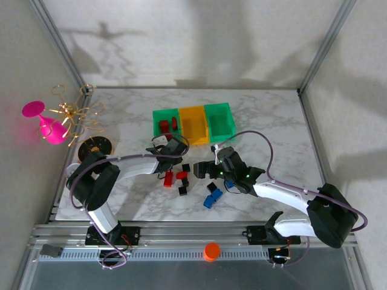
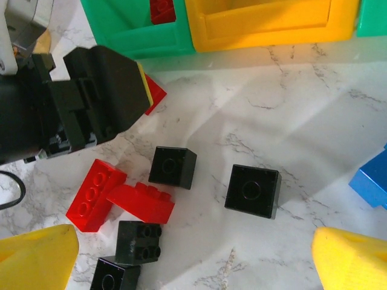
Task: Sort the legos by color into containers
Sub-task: Pick up the lego from the center of the table.
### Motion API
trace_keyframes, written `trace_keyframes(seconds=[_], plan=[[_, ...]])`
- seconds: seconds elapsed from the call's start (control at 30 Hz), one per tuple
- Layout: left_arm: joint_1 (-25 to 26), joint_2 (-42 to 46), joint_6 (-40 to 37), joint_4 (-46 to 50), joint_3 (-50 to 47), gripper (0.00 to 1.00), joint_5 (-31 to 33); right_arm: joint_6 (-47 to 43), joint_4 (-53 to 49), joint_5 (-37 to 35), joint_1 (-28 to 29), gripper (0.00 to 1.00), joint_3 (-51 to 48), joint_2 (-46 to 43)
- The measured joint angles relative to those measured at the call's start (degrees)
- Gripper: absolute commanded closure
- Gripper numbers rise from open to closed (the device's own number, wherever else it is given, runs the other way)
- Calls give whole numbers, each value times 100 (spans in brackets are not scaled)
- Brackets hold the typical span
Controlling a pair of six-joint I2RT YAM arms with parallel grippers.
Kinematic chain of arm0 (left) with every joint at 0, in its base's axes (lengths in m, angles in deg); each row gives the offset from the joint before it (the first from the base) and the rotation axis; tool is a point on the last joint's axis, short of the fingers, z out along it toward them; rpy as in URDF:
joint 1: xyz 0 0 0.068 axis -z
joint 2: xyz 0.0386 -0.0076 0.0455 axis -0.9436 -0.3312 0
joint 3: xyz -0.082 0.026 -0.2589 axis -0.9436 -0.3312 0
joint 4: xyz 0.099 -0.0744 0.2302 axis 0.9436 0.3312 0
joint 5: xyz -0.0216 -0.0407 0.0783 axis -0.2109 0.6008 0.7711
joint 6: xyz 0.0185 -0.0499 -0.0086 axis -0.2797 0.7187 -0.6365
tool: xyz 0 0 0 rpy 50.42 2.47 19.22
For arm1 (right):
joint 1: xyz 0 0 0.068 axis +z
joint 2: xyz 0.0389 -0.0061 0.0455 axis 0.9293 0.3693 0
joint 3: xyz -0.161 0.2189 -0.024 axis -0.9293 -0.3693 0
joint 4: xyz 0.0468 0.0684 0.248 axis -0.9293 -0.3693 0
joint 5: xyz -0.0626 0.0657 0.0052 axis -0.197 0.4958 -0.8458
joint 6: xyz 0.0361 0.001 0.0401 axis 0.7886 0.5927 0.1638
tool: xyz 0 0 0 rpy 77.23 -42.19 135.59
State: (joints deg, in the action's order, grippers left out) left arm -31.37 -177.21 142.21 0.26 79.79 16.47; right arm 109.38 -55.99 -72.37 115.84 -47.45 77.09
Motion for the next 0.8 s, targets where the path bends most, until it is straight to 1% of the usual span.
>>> trace_keyframes(seconds=[0.23,0.37,0.53,0.8], plan=[[0,-549,205,9,389,29,205,-24,-2,-22,0,1,0,-55],[0,-833,251,26,675,31,339,-24,-2,-20,0,1,0,-101],[-2,-1014,293,70,824,39,501,-24,-2,-22,0,1,0,-118],[-28,-1021,308,131,817,52,619,-22,-4,-68,0,1,0,-138]])
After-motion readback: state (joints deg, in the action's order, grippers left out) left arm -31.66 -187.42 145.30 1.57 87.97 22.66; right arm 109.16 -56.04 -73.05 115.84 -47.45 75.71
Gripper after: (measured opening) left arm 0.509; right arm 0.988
